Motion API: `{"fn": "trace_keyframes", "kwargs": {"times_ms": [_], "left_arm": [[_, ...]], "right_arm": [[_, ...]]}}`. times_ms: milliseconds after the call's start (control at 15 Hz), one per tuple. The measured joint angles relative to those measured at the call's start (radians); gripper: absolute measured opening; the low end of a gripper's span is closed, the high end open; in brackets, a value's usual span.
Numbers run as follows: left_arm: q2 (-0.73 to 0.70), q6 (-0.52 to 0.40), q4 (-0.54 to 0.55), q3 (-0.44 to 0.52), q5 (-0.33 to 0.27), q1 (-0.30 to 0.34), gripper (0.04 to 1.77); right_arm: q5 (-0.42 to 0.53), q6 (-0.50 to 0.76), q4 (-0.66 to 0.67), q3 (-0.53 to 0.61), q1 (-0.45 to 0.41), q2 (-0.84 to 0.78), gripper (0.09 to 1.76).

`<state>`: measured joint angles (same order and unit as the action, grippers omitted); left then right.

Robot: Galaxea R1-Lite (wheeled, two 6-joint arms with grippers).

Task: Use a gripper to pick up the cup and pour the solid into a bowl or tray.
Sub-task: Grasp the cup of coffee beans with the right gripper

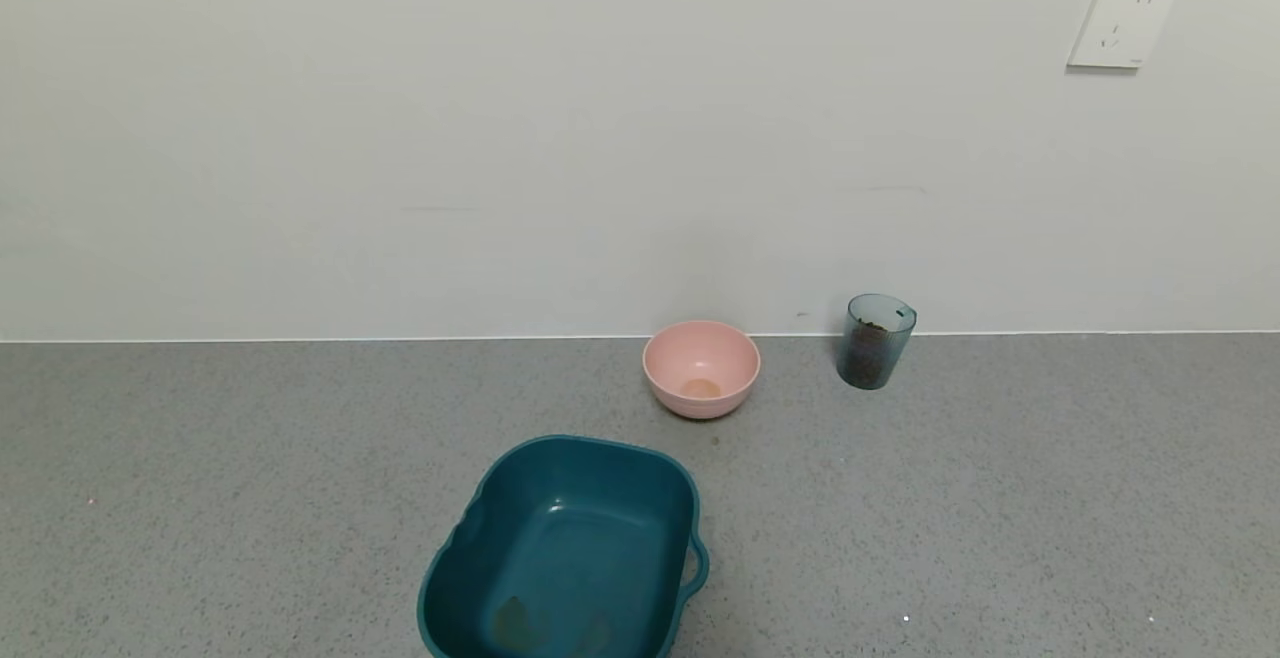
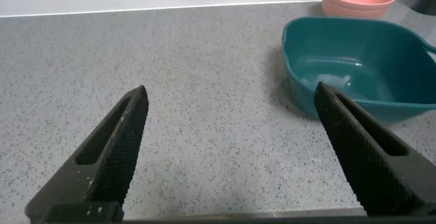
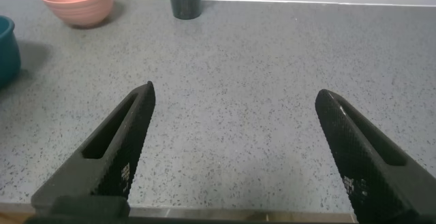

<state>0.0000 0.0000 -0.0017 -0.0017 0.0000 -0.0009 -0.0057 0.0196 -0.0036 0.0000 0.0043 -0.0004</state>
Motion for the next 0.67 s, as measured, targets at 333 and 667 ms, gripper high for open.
{"fn": "trace_keyframes", "kwargs": {"times_ms": [333,667], "left_arm": [[0.000,0.000,0.000,0.000,0.000,0.000,1.75],[0.000,0.000,0.000,0.000,0.000,0.000,1.75]], "right_arm": [[-0.001,0.000,-0.002,0.000,-0.005,0.000,1.71],[-0.002,-0.001,0.003,-0.001,-0.005,0.000,1.71]]}}
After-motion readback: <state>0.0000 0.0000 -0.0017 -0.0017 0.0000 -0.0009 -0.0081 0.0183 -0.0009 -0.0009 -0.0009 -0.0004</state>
